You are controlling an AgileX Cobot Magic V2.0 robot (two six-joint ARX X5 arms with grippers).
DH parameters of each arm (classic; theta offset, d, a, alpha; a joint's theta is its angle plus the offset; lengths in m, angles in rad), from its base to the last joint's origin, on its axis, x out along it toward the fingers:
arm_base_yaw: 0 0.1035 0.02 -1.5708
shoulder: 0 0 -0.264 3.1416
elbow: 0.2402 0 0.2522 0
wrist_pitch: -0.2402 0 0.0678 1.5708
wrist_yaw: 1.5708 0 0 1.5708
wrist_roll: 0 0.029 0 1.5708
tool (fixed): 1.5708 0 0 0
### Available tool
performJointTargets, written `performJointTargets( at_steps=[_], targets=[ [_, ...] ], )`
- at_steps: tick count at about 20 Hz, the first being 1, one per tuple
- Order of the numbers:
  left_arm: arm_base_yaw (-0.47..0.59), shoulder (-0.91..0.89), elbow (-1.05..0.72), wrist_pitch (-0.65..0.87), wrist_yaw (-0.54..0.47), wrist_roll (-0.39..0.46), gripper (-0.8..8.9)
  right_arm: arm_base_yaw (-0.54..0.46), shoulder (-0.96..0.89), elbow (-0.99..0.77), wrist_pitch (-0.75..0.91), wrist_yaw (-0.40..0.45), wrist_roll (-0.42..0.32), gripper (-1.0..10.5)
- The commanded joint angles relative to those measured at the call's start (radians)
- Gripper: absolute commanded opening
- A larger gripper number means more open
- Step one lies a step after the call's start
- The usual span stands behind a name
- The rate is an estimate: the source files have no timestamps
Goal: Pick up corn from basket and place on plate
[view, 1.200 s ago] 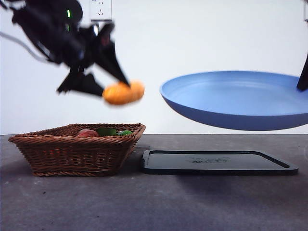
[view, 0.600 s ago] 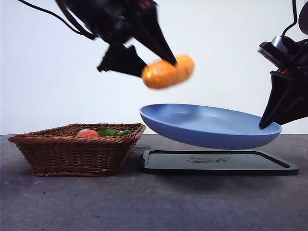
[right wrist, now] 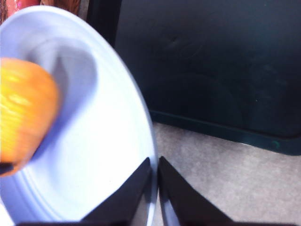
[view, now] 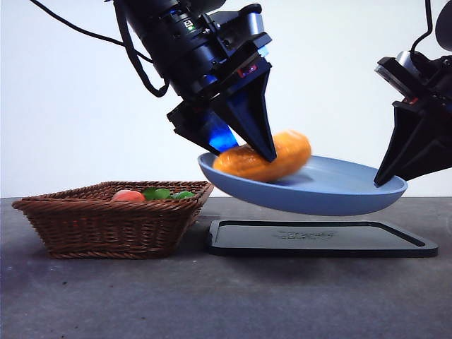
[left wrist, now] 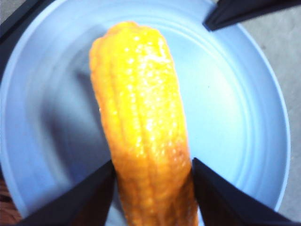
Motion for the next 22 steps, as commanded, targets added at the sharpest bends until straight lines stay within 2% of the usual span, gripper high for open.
performJointTargets(
  at_steps=[1,5,14,22],
  targets=[
    [-0.014,0.017,0.017,0.000,-0.005,0.015,3.00,0.003,0.012,0.021,0.010,-0.012,0.008,0.0],
    [-0.018,0.008,0.048,-0.022,-0.005,-0.007,3.00,0.003,0.013,0.021,0.010,-0.005,0.001,0.0],
    [-0.006,0.005,0.285,-0.167,-0.004,-0.004,3.00,-0.015,0.027,0.033,0.043,0.025,0.001,0.0],
    [0.011,-0.002,0.364,-0.253,-0.005,-0.005,3.00,-0.091,0.227,0.192,0.043,0.043,-0.003,0.0]
  ],
)
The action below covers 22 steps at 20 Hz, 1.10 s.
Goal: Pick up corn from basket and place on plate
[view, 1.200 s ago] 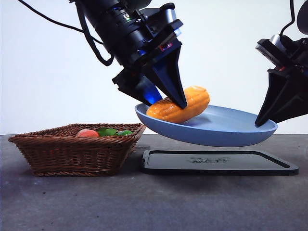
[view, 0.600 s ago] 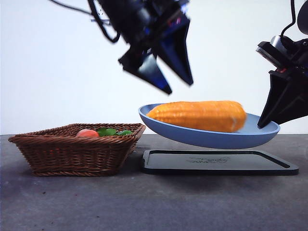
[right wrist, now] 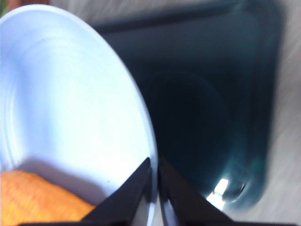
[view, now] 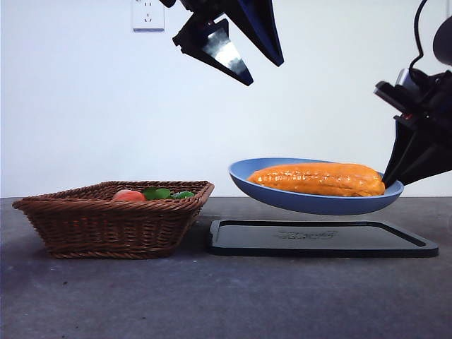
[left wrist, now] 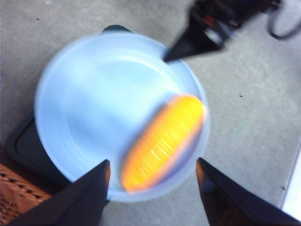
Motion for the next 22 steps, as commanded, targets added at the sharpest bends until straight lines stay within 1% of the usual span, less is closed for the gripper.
performJointTargets(
  at_steps=[1,5,8,15,16,18,19,22],
  targets=[
    [-0.004,0.002,0.033,-0.005,0.000,0.000,3.00,-0.009,0.087,0.072,0.012,-0.004,-0.002,0.0],
    [-0.004,0.002,0.033,-0.005,-0.001,-0.003,3.00,-0.012,0.234,0.178,0.008,0.000,-0.002,0.0],
    [-0.003,0.002,0.033,-0.005,-0.001,-0.003,3.00,-0.012,0.311,0.222,0.010,0.000,-0.002,0.0],
    [0.005,0.002,0.033,-0.003,-0.001,-0.002,3.00,-0.011,0.343,0.229,0.017,0.018,-0.017,0.1],
    [0.005,0.002,0.033,-0.004,-0.001,-0.002,3.00,-0.011,0.343,0.229,0.016,0.018,-0.017,0.5],
    [0.010,0.002,0.033,-0.004,-0.001,-0.002,3.00,-0.011,0.343,0.230,0.013,0.013,-0.017,1.7],
    [0.011,0.002,0.033,-0.005,-0.001,-0.002,3.00,-0.011,0.341,0.230,0.012,0.009,-0.017,1.9],
    [0.017,0.002,0.033,-0.005,-0.001,-0.002,3.00,-0.017,0.309,0.230,-0.013,0.015,-0.018,2.0]
  ],
)
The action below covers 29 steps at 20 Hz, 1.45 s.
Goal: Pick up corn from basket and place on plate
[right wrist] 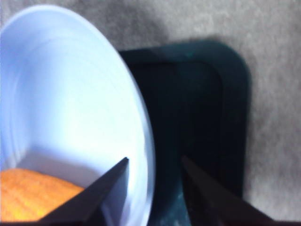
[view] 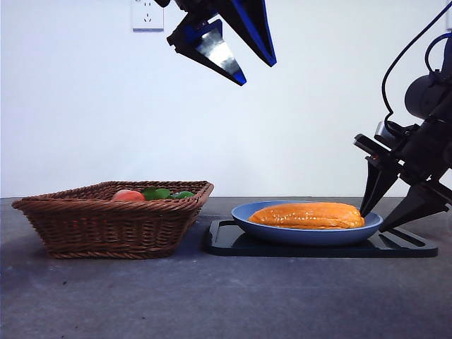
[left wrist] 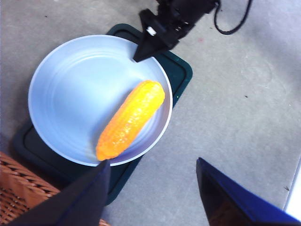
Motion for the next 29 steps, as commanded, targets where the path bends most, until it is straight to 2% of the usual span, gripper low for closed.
performJointTargets(
  at_steps=[1,5,9,14,17,19,23,26,29],
  targets=[
    [0.000,0.003,0.028,0.004,-0.001,-0.002,3.00,-0.007,-0.031,0.021,-0.017,0.011,-0.016,2.0],
    [0.010,0.003,0.028,0.005,-0.001,-0.002,3.00,-0.015,-0.172,0.021,-0.097,0.041,-0.051,2.0],
    [0.016,0.003,0.028,-0.002,-0.001,-0.003,2.99,-0.002,-0.357,0.021,-0.257,0.040,-0.147,2.0],
    [0.016,0.003,0.028,-0.027,-0.001,-0.003,2.98,0.068,-0.559,0.021,-0.500,0.041,-0.256,2.0],
    [0.016,0.003,0.028,-0.029,0.000,-0.003,2.78,0.124,-0.629,0.013,-0.575,0.041,-0.264,2.0],
    [0.016,0.003,0.028,-0.040,0.000,-0.003,2.04,0.166,-0.665,-0.018,-0.576,0.041,-0.264,1.7],
    [0.016,0.003,0.028,-0.056,0.000,-0.003,0.22,0.237,-0.705,-0.151,-0.491,0.039,-0.266,0.0],
    [0.016,0.003,0.028,-0.059,0.000,-0.003,0.06,0.264,-0.712,-0.240,-0.399,0.032,-0.261,0.0],
    [0.016,0.003,0.028,-0.054,0.000,-0.003,0.06,0.269,-0.712,-0.250,-0.386,0.033,-0.258,0.0]
  ],
)
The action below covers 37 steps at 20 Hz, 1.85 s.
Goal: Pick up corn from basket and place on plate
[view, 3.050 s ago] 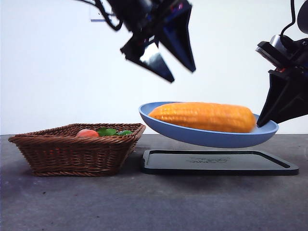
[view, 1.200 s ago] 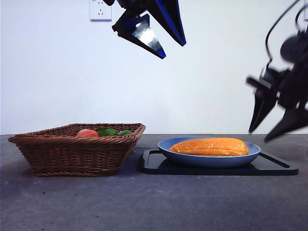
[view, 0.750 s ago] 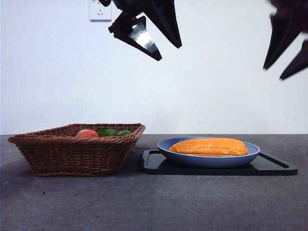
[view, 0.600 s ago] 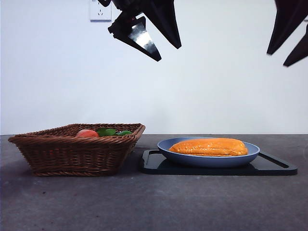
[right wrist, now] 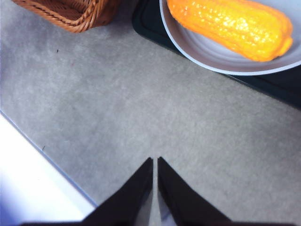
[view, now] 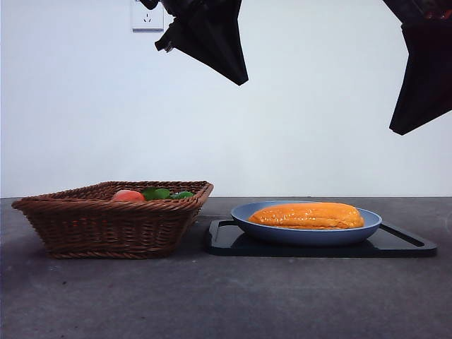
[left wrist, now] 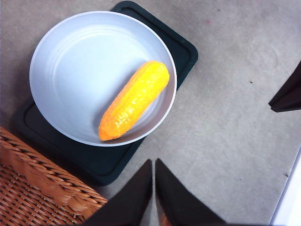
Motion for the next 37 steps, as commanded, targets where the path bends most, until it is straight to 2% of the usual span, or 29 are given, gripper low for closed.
performJointTargets(
  at_steps=[1,6,14,15,16,18,19,25,29,33,37],
  targets=[
    [-0.005,0.003,0.028,0.015,0.000,-0.002,0.06,0.006,0.004,0.009,0.019,-0.003,0.000,0.0],
    [-0.005,0.003,0.028,0.084,0.000,-0.002,0.06,0.004,0.004,0.010,0.039,-0.002,0.003,0.0],
    [-0.003,0.003,0.028,0.307,-0.001,0.000,0.06,0.004,0.004,0.010,0.129,-0.002,0.003,0.0],
    [0.005,0.001,0.028,0.324,-0.004,0.006,0.06,0.004,0.004,0.010,0.143,-0.002,0.003,0.0],
    [0.015,-0.007,0.028,0.339,-0.021,0.058,0.06,0.004,0.004,0.010,0.157,-0.002,0.003,0.0],
    [0.048,-0.038,0.028,0.359,-0.118,0.055,0.06,0.004,0.004,0.010,0.188,-0.002,0.003,0.0],
    [0.070,-0.063,0.028,0.360,-0.135,0.054,0.06,0.004,0.004,0.010,0.201,-0.002,0.003,0.0],
    [0.294,-0.298,0.000,0.357,-0.134,0.053,0.06,0.004,0.004,0.010,0.269,-0.002,0.003,0.0],
    [0.479,-0.543,-0.189,0.420,-0.134,0.053,0.06,0.004,0.004,0.011,0.316,-0.002,0.003,0.0],
    [0.664,-0.846,-0.528,0.589,-0.134,0.051,0.06,0.004,0.004,0.011,0.357,-0.002,0.003,0.0],
    [0.763,-1.107,-0.876,0.787,-0.135,0.050,0.06,0.004,0.004,0.011,0.385,-0.002,0.003,0.0]
  ],
)
